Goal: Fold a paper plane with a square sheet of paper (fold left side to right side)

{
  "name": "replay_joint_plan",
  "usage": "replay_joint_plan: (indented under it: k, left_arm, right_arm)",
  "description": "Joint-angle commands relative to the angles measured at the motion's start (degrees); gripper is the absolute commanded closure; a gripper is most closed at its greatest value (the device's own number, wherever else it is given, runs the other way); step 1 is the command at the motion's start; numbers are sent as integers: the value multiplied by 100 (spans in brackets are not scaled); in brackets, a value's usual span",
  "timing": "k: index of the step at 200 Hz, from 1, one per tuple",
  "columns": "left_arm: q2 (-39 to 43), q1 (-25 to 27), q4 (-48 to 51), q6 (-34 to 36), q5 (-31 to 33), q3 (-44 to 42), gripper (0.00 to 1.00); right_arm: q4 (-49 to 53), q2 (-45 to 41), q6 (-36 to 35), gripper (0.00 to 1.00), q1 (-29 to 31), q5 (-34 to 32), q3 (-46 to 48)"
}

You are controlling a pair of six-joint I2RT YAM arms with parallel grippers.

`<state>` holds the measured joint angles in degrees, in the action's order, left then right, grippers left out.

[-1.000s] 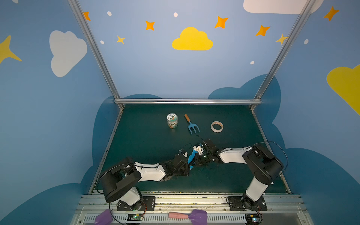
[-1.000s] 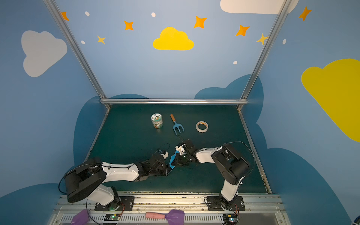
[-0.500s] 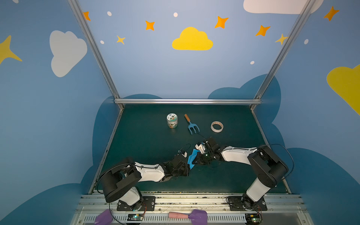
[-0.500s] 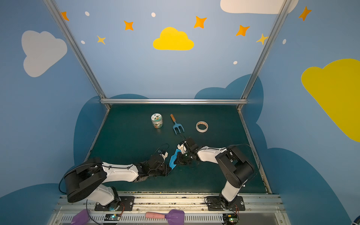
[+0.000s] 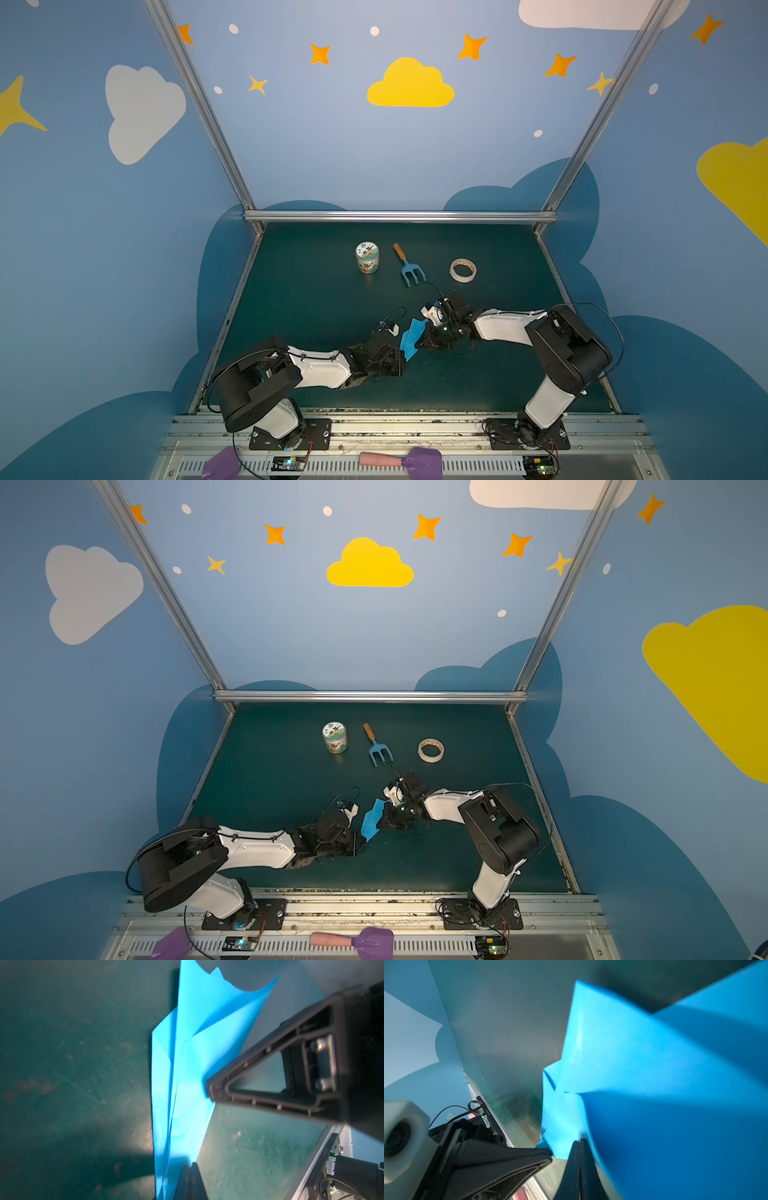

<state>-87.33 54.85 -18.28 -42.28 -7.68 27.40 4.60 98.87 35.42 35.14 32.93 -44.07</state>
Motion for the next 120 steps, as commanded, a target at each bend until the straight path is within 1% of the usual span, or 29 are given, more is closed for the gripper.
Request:
replay_joint_plan:
  k: [1,74,120]
  left_arm:
    - [-148,-1,511,9,-10,-182,97]
    - [-37,-9,529,-8,-5,-234,97]
    - [53,-2,497,-34,3,-299,97]
  right_arm:
    - [560,171,-202,100,-274,-520,133]
    - [846,288,-169,100,-1165,-615,111]
    - [1183,440,-180,100,-1657,-645,-370]
